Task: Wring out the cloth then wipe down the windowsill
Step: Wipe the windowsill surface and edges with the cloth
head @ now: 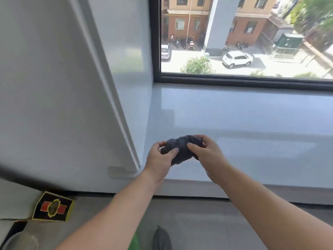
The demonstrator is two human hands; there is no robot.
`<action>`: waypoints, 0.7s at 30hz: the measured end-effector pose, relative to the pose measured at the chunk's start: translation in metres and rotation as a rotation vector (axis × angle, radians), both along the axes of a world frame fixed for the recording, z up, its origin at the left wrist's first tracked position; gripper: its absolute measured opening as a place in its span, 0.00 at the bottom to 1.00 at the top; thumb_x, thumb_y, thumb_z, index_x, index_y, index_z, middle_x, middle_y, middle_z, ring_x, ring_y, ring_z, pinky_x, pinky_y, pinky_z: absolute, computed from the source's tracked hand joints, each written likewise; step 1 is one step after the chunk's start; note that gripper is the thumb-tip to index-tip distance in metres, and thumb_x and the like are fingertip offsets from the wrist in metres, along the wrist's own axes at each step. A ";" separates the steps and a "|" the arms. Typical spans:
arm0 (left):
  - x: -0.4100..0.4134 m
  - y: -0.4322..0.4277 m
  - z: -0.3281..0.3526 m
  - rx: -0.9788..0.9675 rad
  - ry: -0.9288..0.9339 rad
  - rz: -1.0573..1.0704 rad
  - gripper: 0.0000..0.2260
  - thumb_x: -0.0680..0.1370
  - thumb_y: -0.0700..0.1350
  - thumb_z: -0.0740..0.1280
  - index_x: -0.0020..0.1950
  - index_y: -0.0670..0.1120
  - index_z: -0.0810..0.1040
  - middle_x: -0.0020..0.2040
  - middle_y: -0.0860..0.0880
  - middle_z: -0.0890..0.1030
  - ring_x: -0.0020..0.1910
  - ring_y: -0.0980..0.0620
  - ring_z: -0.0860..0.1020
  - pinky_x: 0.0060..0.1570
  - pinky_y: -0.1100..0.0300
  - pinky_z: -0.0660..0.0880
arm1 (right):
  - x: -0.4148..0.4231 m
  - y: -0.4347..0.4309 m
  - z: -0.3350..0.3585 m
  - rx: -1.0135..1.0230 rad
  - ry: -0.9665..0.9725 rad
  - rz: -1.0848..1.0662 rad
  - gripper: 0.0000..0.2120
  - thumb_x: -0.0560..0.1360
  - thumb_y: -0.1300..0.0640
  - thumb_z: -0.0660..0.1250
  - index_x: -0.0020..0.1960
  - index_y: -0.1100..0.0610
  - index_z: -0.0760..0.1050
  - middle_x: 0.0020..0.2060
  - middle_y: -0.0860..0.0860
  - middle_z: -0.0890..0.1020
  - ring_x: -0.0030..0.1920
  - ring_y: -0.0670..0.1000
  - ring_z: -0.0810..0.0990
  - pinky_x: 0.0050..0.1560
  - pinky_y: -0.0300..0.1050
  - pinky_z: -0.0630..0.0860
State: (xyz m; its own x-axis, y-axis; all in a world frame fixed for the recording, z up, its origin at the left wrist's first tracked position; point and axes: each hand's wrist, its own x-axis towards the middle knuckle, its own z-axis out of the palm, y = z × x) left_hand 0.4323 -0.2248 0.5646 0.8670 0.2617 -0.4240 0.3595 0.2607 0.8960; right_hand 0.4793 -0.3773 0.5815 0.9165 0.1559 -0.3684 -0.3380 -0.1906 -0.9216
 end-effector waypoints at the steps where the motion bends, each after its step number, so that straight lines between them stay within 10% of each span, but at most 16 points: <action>1: 0.014 -0.003 -0.006 0.067 0.001 0.011 0.14 0.75 0.40 0.73 0.58 0.46 0.73 0.56 0.42 0.81 0.54 0.46 0.81 0.55 0.48 0.80 | 0.012 -0.005 -0.003 -0.016 0.002 0.004 0.11 0.72 0.56 0.72 0.54 0.51 0.78 0.45 0.54 0.84 0.43 0.52 0.80 0.46 0.47 0.77; 9: 0.126 -0.017 -0.054 0.146 0.092 0.038 0.23 0.74 0.41 0.74 0.65 0.51 0.68 0.55 0.49 0.79 0.53 0.54 0.80 0.48 0.62 0.74 | 0.132 -0.011 -0.050 -0.166 0.076 0.107 0.07 0.76 0.50 0.71 0.53 0.50 0.79 0.45 0.50 0.84 0.41 0.48 0.83 0.34 0.36 0.76; 15: 0.187 -0.018 -0.074 0.300 0.102 0.112 0.11 0.74 0.43 0.74 0.52 0.52 0.77 0.48 0.52 0.84 0.47 0.57 0.83 0.45 0.64 0.78 | 0.197 -0.014 -0.073 -0.218 0.002 0.142 0.05 0.76 0.57 0.72 0.50 0.54 0.77 0.43 0.51 0.81 0.38 0.45 0.80 0.25 0.31 0.72; 21: 0.240 0.002 -0.082 0.450 0.143 0.165 0.11 0.74 0.48 0.75 0.53 0.53 0.77 0.47 0.58 0.83 0.46 0.63 0.81 0.43 0.70 0.74 | 0.264 -0.007 -0.096 -0.363 -0.177 0.399 0.08 0.75 0.50 0.70 0.53 0.43 0.74 0.48 0.41 0.80 0.48 0.41 0.79 0.44 0.35 0.73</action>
State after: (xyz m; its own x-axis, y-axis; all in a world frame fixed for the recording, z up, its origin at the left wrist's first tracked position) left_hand 0.6720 -0.2224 0.4821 0.7400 0.5749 -0.3491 0.4735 -0.0765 0.8775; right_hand 0.7436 -0.3844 0.4850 0.8654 0.3946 -0.3089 -0.0210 -0.5872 -0.8091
